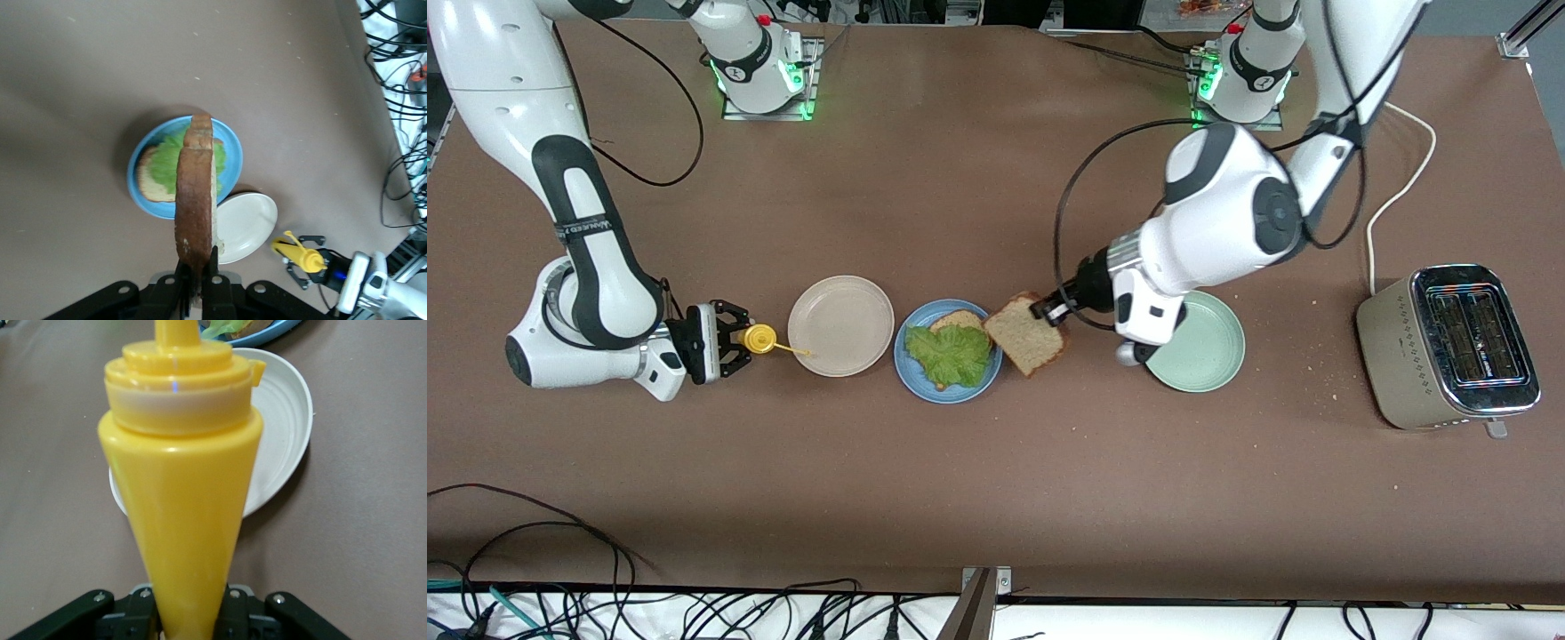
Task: Make sandwich in blue plate with both arms
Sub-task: 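Lower the bread slice onto the lettuce with the left gripper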
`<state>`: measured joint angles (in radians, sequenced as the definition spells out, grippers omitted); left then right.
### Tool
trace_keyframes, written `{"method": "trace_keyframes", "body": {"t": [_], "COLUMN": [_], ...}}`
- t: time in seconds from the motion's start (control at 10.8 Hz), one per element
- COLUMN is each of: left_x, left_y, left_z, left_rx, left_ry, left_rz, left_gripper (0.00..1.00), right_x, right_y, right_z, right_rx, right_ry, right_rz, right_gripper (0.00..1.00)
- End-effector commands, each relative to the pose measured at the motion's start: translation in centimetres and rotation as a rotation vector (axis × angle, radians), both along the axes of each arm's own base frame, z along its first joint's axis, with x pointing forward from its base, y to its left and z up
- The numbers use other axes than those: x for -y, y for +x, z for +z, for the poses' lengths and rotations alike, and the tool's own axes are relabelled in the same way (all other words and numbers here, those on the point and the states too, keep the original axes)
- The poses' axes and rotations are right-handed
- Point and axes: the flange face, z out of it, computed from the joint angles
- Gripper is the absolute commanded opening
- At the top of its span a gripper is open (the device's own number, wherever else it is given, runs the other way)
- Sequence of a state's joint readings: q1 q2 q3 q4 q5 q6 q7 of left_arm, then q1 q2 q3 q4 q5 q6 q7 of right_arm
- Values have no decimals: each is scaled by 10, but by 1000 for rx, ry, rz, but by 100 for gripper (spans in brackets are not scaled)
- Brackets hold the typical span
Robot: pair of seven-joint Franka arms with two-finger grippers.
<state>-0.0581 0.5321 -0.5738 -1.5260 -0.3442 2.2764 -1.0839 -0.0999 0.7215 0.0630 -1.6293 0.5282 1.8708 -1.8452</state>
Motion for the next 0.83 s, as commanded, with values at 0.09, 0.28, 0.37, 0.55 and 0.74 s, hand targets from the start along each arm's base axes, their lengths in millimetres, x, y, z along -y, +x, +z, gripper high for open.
{"method": "trace_keyframes", "body": {"t": [0.09,0.28,0.37,0.55,0.74], "left_x": [69,101,110,122,131], "left_y": [-15,-30,-36,-43,-40], "left_z": [-38,-65,-74,-93,-106], "left_rx": [97,119,125,122,148], "left_ry": [-24,-11,-8,11,26], "left_rz": [60,55,60,45,49], "left_gripper": [0,0,0,0,0], "right_x": [-8,-4,-2,5,19], "right_y": [7,6,7,5,9], "right_z": [-43,-49,-50,-50,-46], "right_rx": [-5,-12,-16,-24,43], "right_ry": [186,200,214,246,295], "right_rz": [-7,-22,-35,-52,-26], "right_gripper": [0,4,10,36,100]}}
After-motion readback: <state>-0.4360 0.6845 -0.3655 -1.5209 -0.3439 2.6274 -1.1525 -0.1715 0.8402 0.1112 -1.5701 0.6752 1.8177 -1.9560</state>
